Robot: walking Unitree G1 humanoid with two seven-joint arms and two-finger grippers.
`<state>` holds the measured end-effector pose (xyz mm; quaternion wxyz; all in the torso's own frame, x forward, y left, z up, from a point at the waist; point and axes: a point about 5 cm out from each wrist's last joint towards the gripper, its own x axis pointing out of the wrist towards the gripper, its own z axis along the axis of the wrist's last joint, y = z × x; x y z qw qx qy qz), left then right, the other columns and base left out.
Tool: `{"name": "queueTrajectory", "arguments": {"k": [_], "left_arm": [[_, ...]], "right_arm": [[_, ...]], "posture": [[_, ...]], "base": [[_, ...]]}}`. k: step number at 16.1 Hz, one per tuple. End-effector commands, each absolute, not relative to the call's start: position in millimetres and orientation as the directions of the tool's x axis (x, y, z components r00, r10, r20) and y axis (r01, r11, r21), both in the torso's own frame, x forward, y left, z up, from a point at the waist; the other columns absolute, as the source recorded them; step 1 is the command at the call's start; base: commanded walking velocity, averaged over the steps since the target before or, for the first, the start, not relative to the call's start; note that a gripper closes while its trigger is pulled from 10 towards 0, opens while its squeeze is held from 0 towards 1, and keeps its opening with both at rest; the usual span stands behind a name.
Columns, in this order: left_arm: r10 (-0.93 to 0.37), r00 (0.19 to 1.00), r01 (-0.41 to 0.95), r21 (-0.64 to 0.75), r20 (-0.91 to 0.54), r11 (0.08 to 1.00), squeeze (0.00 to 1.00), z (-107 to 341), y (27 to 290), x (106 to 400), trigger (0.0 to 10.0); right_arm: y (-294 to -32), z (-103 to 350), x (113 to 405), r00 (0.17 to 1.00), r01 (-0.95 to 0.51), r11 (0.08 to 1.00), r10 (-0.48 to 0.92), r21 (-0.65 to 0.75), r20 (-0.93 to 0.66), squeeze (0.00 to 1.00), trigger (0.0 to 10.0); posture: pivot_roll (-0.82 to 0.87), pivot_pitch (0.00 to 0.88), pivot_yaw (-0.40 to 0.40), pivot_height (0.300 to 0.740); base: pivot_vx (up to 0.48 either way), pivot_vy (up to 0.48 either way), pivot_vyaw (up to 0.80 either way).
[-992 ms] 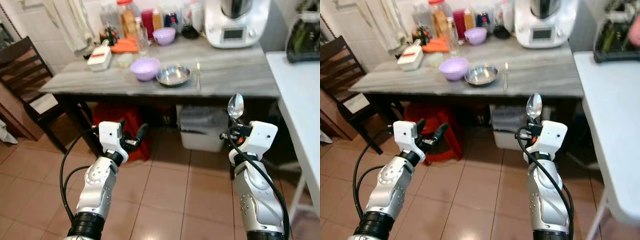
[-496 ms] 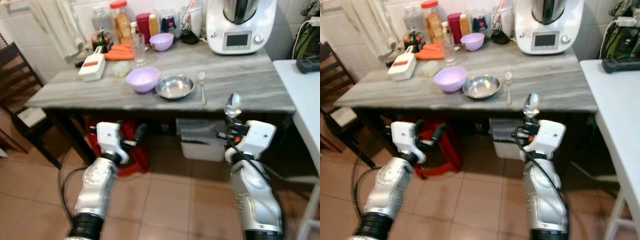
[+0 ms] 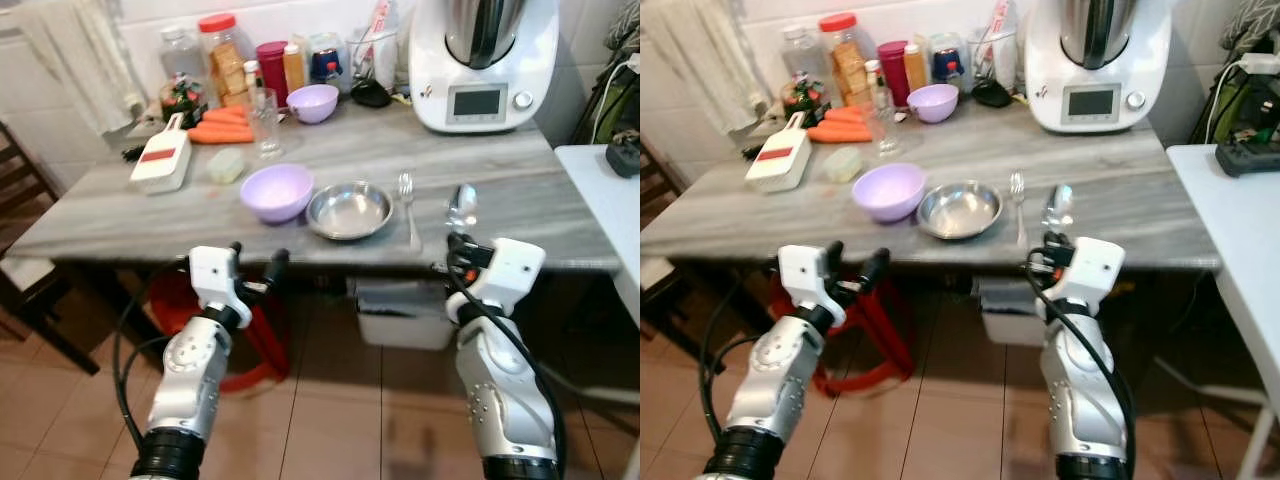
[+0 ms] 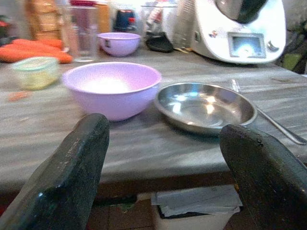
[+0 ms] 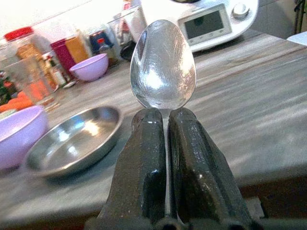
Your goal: Setting the table
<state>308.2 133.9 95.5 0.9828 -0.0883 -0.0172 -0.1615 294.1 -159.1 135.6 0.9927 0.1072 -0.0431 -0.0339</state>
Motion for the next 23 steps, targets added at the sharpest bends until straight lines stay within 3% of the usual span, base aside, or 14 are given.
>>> {"name": "queueTrajectory", "arguments": {"k": [1, 7, 15, 23], "left_arm": [[-0.324, 0.944, 0.331, -0.156, 0.068, 0.931, 0.0, 98, 133, 308, 10.0], [-0.326, 0.944, 0.331, -0.159, 0.059, 0.93, 0.0, 93, 131, 298, 10.0], [-0.269, 0.959, 0.278, -0.093, 0.093, 0.956, 0.0, 97, 151, 274, 10.0], [-0.574, 0.817, 0.573, -0.174, 0.05, 0.801, 0.0, 91, 137, 249, 10.0]], "right_arm": [[-160, 138, 295, 0.994, 0.055, 0.974, -0.075, 0.218, 0.085, 0.0, 10.0], [-159, 138, 295, 0.994, 0.05, 0.976, -0.069, 0.212, 0.083, 0.0, 10.0], [-158, 136, 293, 0.996, 0.014, 0.981, -0.031, 0.193, 0.084, 0.0, 10.0], [-187, 122, 307, 0.991, 0.12, 0.989, -0.113, 0.087, -0.075, 0.0, 10.0]], "posture": [[-0.08, 0.002, 0.125, 0.74], [-0.08, 0.002, 0.119, 0.74], [-0.08, 0.003, 0.12, 0.74], [-0.08, 0.032, 0.112, 0.74]], "base": [[0.39, 0.0, -0.67], [0.382, 0.0, -0.19], [0.0, 0.0, 0.15], [0.0, 0.0, 0.0]]}}
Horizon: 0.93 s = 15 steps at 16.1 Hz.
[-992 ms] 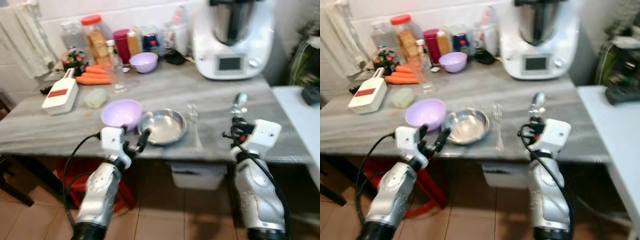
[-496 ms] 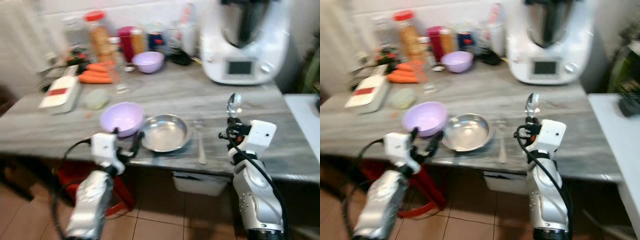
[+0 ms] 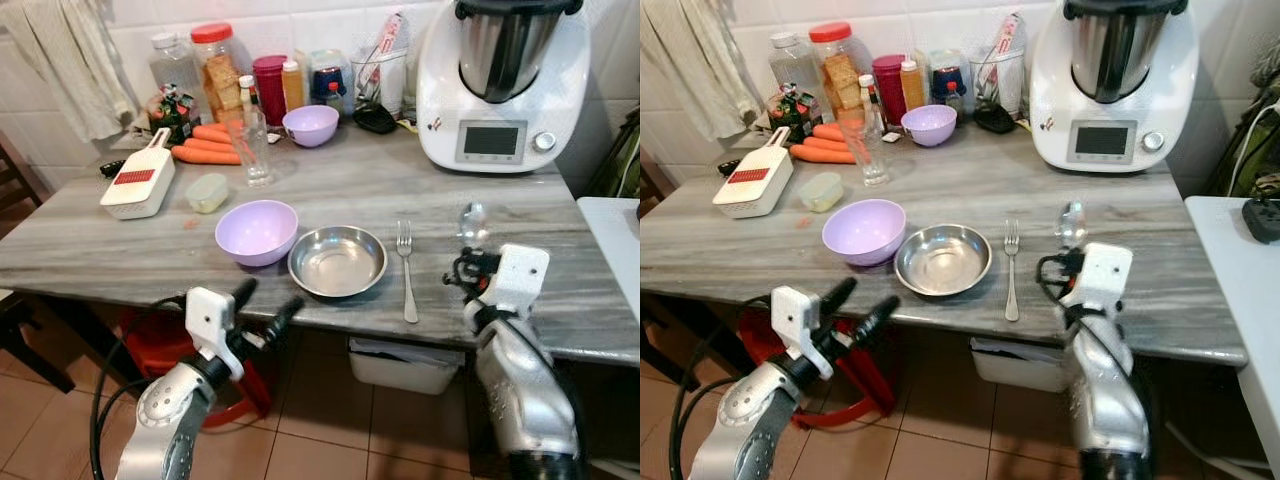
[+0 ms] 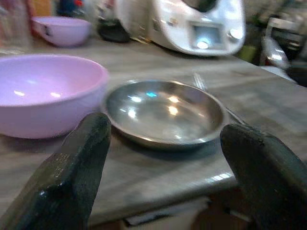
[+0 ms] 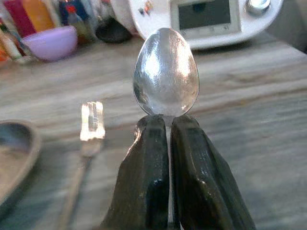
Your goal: Setting the table
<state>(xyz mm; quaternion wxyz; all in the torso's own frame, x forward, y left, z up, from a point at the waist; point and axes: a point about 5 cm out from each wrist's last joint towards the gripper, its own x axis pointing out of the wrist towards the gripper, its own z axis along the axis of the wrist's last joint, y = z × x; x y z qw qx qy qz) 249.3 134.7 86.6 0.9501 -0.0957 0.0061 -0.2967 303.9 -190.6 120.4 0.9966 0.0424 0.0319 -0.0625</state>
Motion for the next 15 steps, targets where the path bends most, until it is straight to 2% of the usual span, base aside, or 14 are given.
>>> {"name": "queueTrajectory", "arguments": {"k": [1, 4, 8, 15], "left_arm": [[-0.584, 0.81, 0.583, -0.178, 0.05, 0.793, 0.0, 91, 136, 248, 10.0], [-0.643, 0.765, 0.638, -0.185, 0.035, 0.748, 0.0, 89, 133, 243, 10.0], [-0.686, 0.727, 0.677, -0.19, 0.027, 0.711, 0.0, 88, 130, 239, 10.0], [-0.716, 0.697, 0.707, -0.188, 0.022, 0.682, 0.0, 89, 129, 236, 10.0]], "right_arm": [[-189, 121, 309, 0.989, 0.126, 0.989, -0.119, 0.078, -0.093, 0.0, 10.0], [-192, 117, 320, 0.981, 0.117, 0.992, -0.107, 0.053, -0.159, 0.0, 10.0], [-178, 115, 336, 0.976, 0.087, 0.992, -0.066, 0.096, -0.206, 0.0, 10.0], [-161, 100, 337, 0.959, 0.055, 0.991, -0.018, 0.124, -0.284, 0.0, 10.0]], "posture": [[-0.08, 0.037, 0.112, 0.74], [-0.08, 0.048, 0.112, 0.74], [-0.08, 0.058, 0.107, 0.74], [-0.07, 0.054, 0.101, 0.74]], "base": [[0.0, 0.0, 0.0], [0.0, 0.0, 0.0], [0.0, 0.0, 0.0], [0.0, 0.0, 0.0]]}}
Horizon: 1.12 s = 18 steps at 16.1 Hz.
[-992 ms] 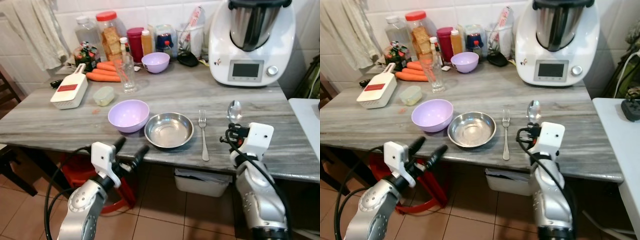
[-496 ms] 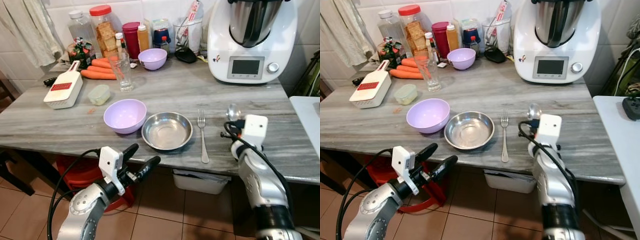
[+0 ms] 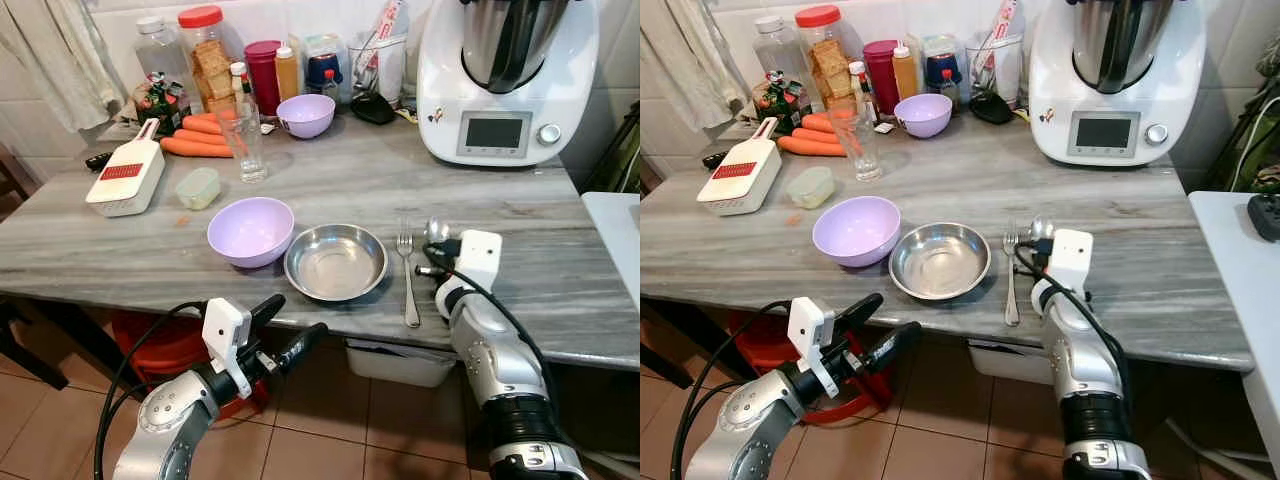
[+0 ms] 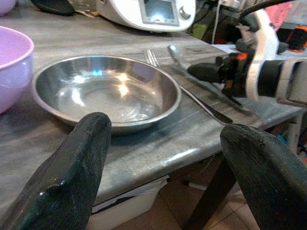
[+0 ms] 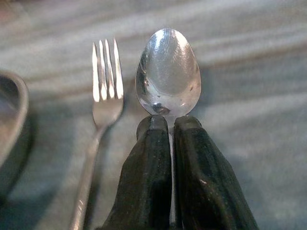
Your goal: Setting the table
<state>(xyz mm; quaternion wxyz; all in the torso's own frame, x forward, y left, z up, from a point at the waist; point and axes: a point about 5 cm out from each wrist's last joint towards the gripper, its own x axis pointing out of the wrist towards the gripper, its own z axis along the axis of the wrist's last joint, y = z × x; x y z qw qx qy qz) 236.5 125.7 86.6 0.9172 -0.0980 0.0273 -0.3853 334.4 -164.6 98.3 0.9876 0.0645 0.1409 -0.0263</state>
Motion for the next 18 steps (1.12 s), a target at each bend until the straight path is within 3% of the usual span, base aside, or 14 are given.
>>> {"name": "queueTrajectory", "arguments": {"k": [1, 9, 10, 14, 18], "left_arm": [[-0.717, 0.697, 0.707, -0.188, 0.022, 0.681, 0.0, 89, 129, 236, 10.0], [-0.733, 0.68, 0.723, -0.184, 0.02, 0.666, 0.0, 89, 125, 237, 10.0], [-0.734, 0.679, 0.724, -0.183, 0.018, 0.665, 0.0, 89, 125, 237, 10.0], [-0.741, 0.671, 0.73, -0.185, 0.016, 0.657, 0.0, 88, 125, 236, 10.0], [-0.741, 0.672, 0.731, -0.181, 0.019, 0.658, 0.0, 86, 127, 240, 10.0]], "right_arm": [[-161, 99, 337, 0.957, 0.055, 0.991, -0.017, 0.122, -0.291, 0.0, 10.0], [-164, 92, 337, 0.948, 0.048, 0.992, -0.008, 0.118, -0.318, 0.02, 10.0], [-162, 92, 336, 0.948, 0.044, 0.992, -0.003, 0.12, -0.319, 1.0, 10.0], [-162, 90, 335, 0.947, 0.041, 0.992, 0.0, 0.121, -0.323, 1.0, 10.0], [-169, 115, 336, 0.982, 0.047, 0.989, -0.019, 0.143, -0.185, 1.0, 10.0]], "posture": [[-0.07, 0.054, 0.101, 0.74], [-0.07, 0.051, 0.107, 0.74], [-0.07, 0.051, 0.107, 0.74], [-0.07, 0.051, 0.107, 0.74], [-0.07, 0.03, 0.106, 0.74]], "base": [[0.0, 0.0, 0.0], [0.0, 0.0, 0.0], [0.0, 0.0, 0.0], [0.0, 0.0, 0.0], [0.0, 0.0, 0.0]]}}
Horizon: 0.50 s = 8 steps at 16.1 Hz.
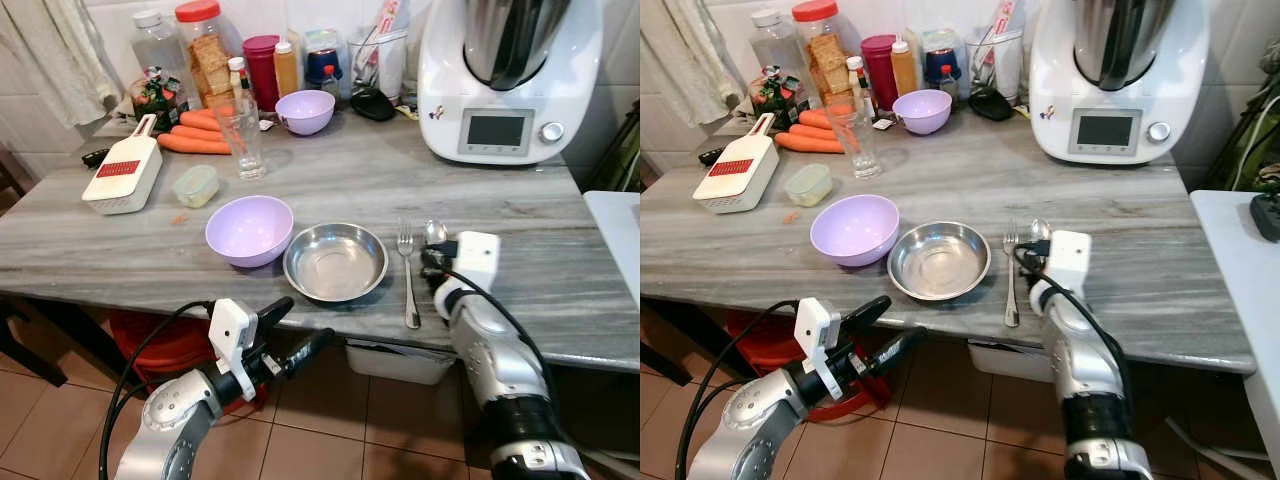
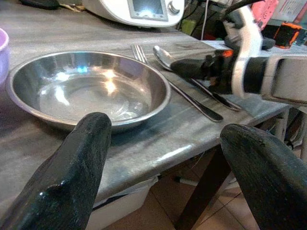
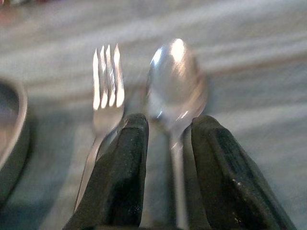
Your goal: Setting the table
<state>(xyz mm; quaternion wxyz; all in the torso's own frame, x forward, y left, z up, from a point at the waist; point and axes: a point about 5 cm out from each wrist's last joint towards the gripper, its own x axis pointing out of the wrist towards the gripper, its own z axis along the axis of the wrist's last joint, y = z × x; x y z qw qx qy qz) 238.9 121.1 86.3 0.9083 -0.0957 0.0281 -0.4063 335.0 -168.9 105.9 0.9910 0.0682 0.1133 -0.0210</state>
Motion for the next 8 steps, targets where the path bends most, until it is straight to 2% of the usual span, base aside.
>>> {"name": "queueTrajectory", "arguments": {"k": [1, 4, 6, 7, 8], "left_arm": [[-0.733, 0.68, 0.725, -0.175, 0.024, 0.666, 0.0, 87, 128, 242, 10.0], [-0.712, 0.7, 0.708, -0.164, 0.043, 0.686, 0.0, 91, 129, 247, 10.0], [-0.692, 0.719, 0.691, -0.159, 0.063, 0.705, 0.0, 95, 131, 250, 10.0], [-0.667, 0.741, 0.67, -0.15, 0.076, 0.727, 0.0, 98, 133, 252, 10.0], [-0.587, 0.806, 0.592, -0.122, 0.076, 0.797, 0.0, 100, 140, 258, 10.0]], "right_arm": [[-170, 124, 335, 0.991, 0.049, 0.986, -0.028, 0.16, -0.133, 1.0, 10.0], [-175, 143, 325, 0.999, 0.042, 0.978, -0.045, 0.205, 0.01, 1.0, 10.0], [-178, 144, 313, 0.997, 0.056, 0.978, -0.067, 0.203, 0.047, 1.0, 10.0], [-179, 144, 306, 0.996, 0.056, 0.977, -0.069, 0.204, 0.057, 1.0, 10.0], [-179, 140, 293, 0.995, 0.055, 0.983, -0.068, 0.174, 0.069, 1.0, 10.0]], "posture": [[-0.07, 0.024, 0.107, 0.74], [-0.07, 0.013, 0.111, 0.74], [-0.07, 0.006, 0.115, 0.74], [-0.07, 0.005, 0.116, 0.74], [-0.07, 0.005, 0.118, 0.74]], "base": [[0.0, 0.0, 0.0], [0.0, 0.0, 0.0], [0.0, 0.0, 0.0], [0.0, 0.0, 0.0], [0.0, 0.0, 0.0]]}}
